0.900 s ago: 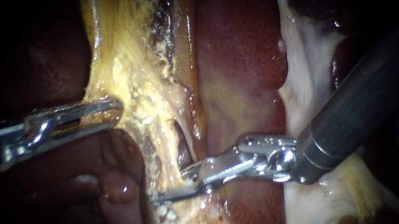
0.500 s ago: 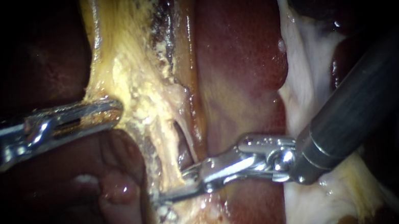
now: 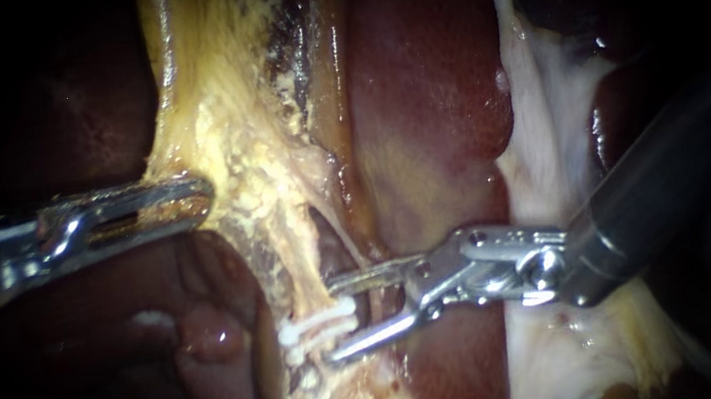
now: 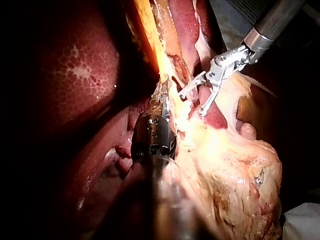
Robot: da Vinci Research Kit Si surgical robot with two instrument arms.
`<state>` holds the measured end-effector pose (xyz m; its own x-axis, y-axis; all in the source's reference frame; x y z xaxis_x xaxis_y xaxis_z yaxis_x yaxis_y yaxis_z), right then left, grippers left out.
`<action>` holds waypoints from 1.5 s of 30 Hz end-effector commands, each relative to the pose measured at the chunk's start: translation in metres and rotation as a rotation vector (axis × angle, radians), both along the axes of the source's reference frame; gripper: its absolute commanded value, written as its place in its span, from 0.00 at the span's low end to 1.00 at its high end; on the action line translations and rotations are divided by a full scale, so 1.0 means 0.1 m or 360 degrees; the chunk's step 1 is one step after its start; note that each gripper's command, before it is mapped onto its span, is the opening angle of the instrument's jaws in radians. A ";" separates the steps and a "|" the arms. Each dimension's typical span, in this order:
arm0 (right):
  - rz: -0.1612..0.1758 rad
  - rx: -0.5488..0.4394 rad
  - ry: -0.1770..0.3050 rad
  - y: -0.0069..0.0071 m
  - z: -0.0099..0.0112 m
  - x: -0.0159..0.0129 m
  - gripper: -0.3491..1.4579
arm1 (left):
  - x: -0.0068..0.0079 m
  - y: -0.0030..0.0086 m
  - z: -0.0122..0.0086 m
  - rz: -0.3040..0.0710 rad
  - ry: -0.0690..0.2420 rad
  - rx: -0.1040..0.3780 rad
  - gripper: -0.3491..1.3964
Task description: Going back second clip left tube
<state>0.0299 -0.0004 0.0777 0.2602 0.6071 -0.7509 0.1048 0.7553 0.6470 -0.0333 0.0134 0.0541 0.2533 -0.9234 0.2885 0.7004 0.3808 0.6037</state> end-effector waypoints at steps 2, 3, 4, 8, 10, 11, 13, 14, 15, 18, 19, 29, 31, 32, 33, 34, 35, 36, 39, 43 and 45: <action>0.0001 -0.0064 0.0008 0.005 -0.006 -0.011 0.52 | 0.000 0.000 -0.001 -0.0001 0.0001 -0.0001 0.00; -0.0004 -0.0096 0.0014 0.007 -0.010 -0.016 0.52 | 0.000 -0.001 -0.001 -0.0001 0.0002 -0.0001 0.00; -0.0006 -0.0129 0.0020 0.009 -0.014 -0.021 0.52 | 0.000 -0.001 -0.001 -0.0001 0.0002 -0.0001 0.00; -0.0040 -0.0255 0.0079 0.019 -0.041 -0.043 0.52 | 0.000 0.000 -0.001 0.0000 0.0001 -0.0001 0.00; -0.0026 -0.0330 0.0107 0.027 -0.058 -0.055 0.52 | 0.000 0.000 -0.001 0.0000 0.0001 -0.0001 0.00; -0.0017 -0.0361 0.0108 0.032 -0.065 -0.059 0.52 | 0.000 0.000 -0.001 0.0000 0.0001 -0.0001 0.00; -0.0002 -0.0432 0.0113 0.046 -0.081 -0.071 0.52 | 0.000 0.000 0.000 0.0000 0.0001 -0.0001 0.00; 0.0005 -0.0452 0.0113 0.050 -0.086 -0.076 0.52 | 0.000 0.000 0.000 0.0000 0.0001 -0.0001 0.00; 0.0011 -0.0473 0.0114 0.054 -0.090 -0.081 0.52 | 0.000 0.000 0.000 0.0000 0.0001 -0.0001 0.00; 0.0036 -0.0502 0.0115 0.065 -0.098 -0.095 0.52 | 0.000 -0.001 0.001 0.0000 0.0001 -0.0002 0.00; 0.0044 -0.0508 0.0113 0.067 -0.099 -0.098 0.52 | 0.000 -0.001 0.003 0.0000 0.0001 -0.0002 0.00; 0.0046 -0.0524 0.0108 0.066 -0.096 -0.101 0.52 | -0.012 -0.012 0.054 0.0016 0.0002 -0.0008 0.00; 0.0039 -0.0523 0.0116 0.065 -0.095 -0.101 0.52 | -0.017 -0.014 0.070 0.0029 0.0011 0.0008 0.00; 0.0035 -0.0523 0.0119 0.064 -0.094 -0.101 0.52 | -0.019 -0.015 0.077 0.0038 0.0013 0.0013 0.00; 0.0029 -0.0522 0.0126 0.063 -0.094 -0.100 0.52 | -0.023 -0.016 0.085 0.0037 0.0012 0.0022 0.00; 0.0026 -0.0522 0.0129 0.062 -0.093 -0.099 0.52 | -0.026 -0.016 0.090 0.0043 0.0017 0.0025 0.00; 0.0022 -0.0522 0.0133 0.061 -0.092 -0.098 0.52 | -0.029 -0.016 0.095 0.0047 0.0018 0.0027 0.00; 0.0016 -0.0522 0.0139 0.059 -0.090 -0.096 0.52 | -0.031 -0.016 0.100 0.0053 0.0017 0.0032 0.00; 0.0006 -0.0524 0.0149 0.055 -0.087 -0.092 0.52 | -0.040 -0.016 0.110 0.0062 0.0018 0.0038 0.00; 0.0000 -0.0526 0.0155 0.052 -0.084 -0.088 0.52 | -0.046 -0.018 0.114 0.0072 0.0011 0.0046 0.00; 0.0000 -0.0526 0.0155 0.053 -0.083 -0.088 0.52 | -0.046 -0.018 0.113 0.0074 0.0015 0.0048 0.00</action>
<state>0.0211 0.0048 0.0694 0.1769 0.3270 -0.9283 0.1543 0.9223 0.3543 -0.0379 0.0116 0.0654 0.2974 -0.9191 0.2584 0.6882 0.3939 0.6093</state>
